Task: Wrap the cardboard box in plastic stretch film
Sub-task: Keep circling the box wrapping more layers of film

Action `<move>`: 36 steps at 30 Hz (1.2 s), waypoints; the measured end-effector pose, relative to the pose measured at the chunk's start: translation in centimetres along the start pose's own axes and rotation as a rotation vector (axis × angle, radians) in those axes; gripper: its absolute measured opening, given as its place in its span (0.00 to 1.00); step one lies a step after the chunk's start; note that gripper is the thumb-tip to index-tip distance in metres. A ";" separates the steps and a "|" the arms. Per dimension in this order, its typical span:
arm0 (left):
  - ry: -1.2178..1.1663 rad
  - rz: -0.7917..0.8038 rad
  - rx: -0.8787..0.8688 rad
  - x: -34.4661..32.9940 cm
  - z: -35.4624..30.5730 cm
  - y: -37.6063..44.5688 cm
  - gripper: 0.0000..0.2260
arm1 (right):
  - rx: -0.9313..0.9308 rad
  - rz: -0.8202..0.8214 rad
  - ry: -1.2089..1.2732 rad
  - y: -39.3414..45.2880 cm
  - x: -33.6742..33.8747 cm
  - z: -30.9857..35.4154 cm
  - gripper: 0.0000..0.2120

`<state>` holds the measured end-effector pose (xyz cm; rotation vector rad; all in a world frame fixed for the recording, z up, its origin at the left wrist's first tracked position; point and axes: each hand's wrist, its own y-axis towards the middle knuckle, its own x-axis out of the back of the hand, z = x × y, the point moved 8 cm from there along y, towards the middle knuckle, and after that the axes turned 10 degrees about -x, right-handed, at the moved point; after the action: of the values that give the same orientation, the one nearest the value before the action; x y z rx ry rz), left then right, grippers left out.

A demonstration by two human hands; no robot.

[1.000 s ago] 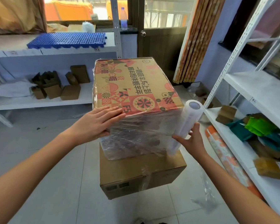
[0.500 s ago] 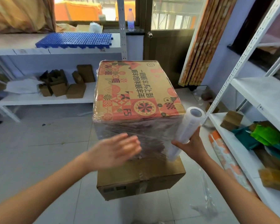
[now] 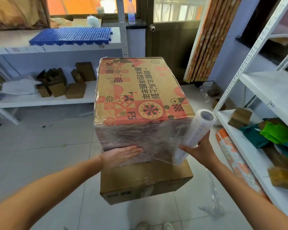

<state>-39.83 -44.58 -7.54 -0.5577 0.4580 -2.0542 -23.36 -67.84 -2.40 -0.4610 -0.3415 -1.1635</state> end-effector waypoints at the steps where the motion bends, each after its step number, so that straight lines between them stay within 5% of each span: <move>1: 0.005 -0.034 -0.003 0.1 -0.3 -0.1 0.39 | 0.070 0.003 -0.054 -0.2 -0.1 0.8 0.50; 8: -0.192 -0.115 -0.220 0.4 -4.6 1.5 0.30 | 0.233 0.093 -0.236 -0.6 -0.6 1.9 0.43; 11: -0.154 0.002 -0.294 0.0 -5.9 3.2 0.31 | 0.161 0.099 -0.204 -0.1 -0.2 1.3 0.41; 14: -0.198 0.083 -0.203 -1.6 -6.2 3.6 0.48 | 0.089 0.104 -0.203 0.3 0.2 0.3 0.39; 16: -0.105 0.035 -0.299 -1.8 -7.4 4.0 0.51 | 0.084 0.101 -0.209 0.4 0.5 0.0 0.36; 25: -0.118 0.015 -0.235 -3.1 -7.0 3.5 0.47 | 0.165 0.146 -0.242 0.2 0.0 1.7 0.43; 36: -0.152 -0.011 -0.227 -2.9 -7.4 4.0 0.49 | 0.133 0.016 -0.331 -0.3 0.8 1.5 0.43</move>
<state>-39.82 -43.34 -16.39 -0.8477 0.6024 -1.9648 -23.36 -67.74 -0.69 -0.5392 -0.6961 -1.0412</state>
